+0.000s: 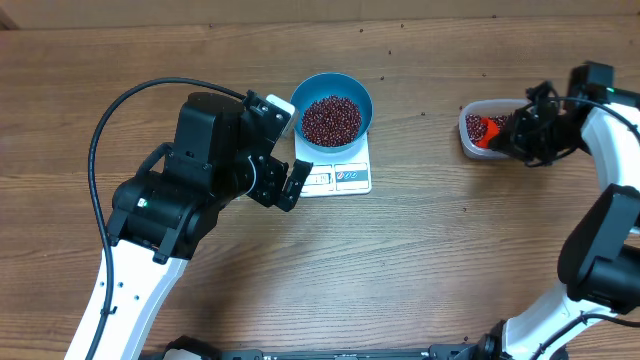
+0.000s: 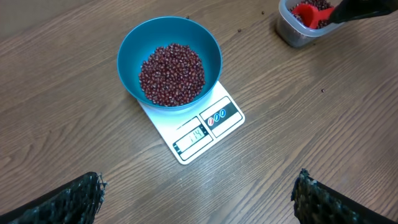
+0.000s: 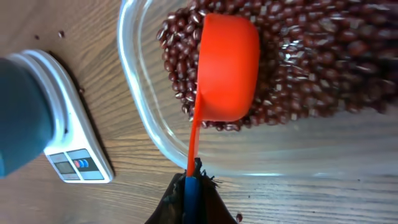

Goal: Scoop item into bowl and weigh 150g on scale
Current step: 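Dip the red scoop into the bean tub with the right gripper, then lift the filled scoop and carry it over the blue bowl, then tip the scoop with the right gripper to pour beans into the bowl, then move the empty scoop back to the bean tub with the right gripper, then dip the scoop into the bean tub with the right gripper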

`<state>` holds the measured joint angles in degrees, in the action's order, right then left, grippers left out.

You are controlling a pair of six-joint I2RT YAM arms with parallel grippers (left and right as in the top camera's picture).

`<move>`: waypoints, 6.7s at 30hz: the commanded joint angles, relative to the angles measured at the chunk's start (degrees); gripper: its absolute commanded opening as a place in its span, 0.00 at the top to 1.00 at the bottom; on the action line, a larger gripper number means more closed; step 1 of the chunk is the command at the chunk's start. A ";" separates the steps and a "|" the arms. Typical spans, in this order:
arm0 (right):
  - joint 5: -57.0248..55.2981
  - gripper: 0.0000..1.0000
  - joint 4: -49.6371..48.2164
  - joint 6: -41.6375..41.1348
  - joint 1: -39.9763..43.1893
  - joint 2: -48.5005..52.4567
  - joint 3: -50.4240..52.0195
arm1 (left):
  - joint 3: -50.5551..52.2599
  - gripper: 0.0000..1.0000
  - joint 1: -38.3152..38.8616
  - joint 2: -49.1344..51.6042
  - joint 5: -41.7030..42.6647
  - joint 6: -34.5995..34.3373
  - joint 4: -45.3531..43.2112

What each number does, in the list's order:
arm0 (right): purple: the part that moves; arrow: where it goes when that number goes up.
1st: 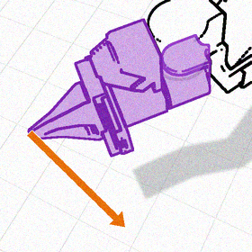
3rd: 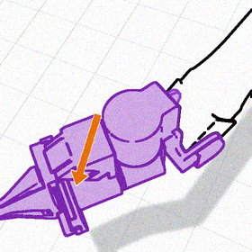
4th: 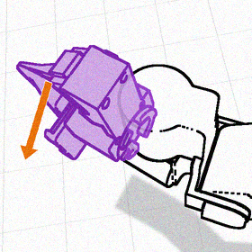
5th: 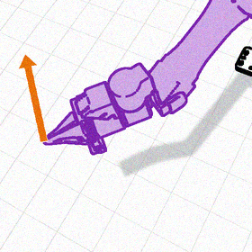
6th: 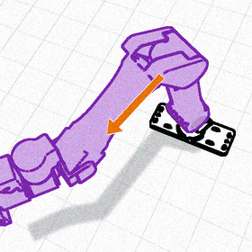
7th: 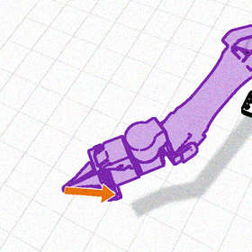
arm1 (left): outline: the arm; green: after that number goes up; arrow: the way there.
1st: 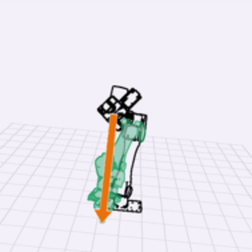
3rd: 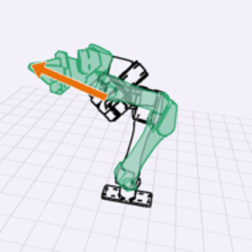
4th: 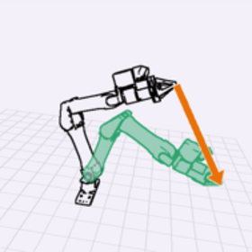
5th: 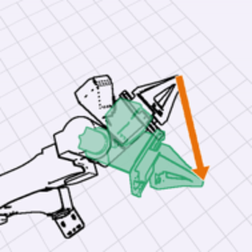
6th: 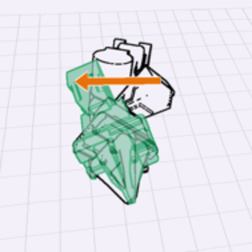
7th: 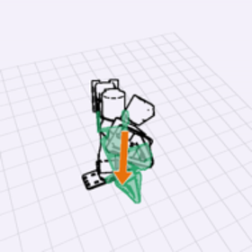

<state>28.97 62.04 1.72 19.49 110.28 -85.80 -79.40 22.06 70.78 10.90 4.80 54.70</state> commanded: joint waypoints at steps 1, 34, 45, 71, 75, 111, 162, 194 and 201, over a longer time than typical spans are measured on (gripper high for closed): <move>3.96 0.96 -0.24 0.24 2.32 0.48 0.33 | -1.03 0.01 -0.31 0.20 -0.37 -0.31 -0.02; 28.92 0.96 4.59 13.11 14.58 0.42 -0.11 | -1.03 0.01 -0.31 0.20 -0.39 -0.31 0.00; 40.85 0.96 13.25 23.93 14.60 0.31 -0.15 | -1.03 0.01 -0.31 0.20 -0.37 -0.31 -0.02; 11.65 0.96 5.07 -3.63 -24.74 0.09 -22.97 | -1.03 0.00 -0.31 0.20 -0.37 -0.31 0.00; -3.58 0.96 3.15 -8.28 -31.93 0.09 -25.42 | -1.03 0.00 -0.31 0.20 -0.37 -0.31 -0.02; -45.92 0.96 0.94 -4.17 -54.25 0.09 -25.51 | -1.03 0.01 -0.31 0.20 -0.37 -0.31 0.00; -29.35 0.96 8.90 -4.98 -13.29 -7.17 -11.50 | -1.03 0.00 -0.31 0.20 -0.37 -0.31 0.00; -19.56 0.96 -3.85 -4.68 -13.31 2.36 -3.76 | -1.03 0.01 -0.31 0.20 -0.39 -0.31 -0.02; -12.90 0.96 -1.99 -4.61 -11.85 2.34 -3.85 | -1.03 0.00 -0.31 0.20 -0.37 -0.31 0.00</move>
<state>10.28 59.86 -3.03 6.94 111.50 -89.78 -79.40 22.06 70.78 10.90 4.80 54.72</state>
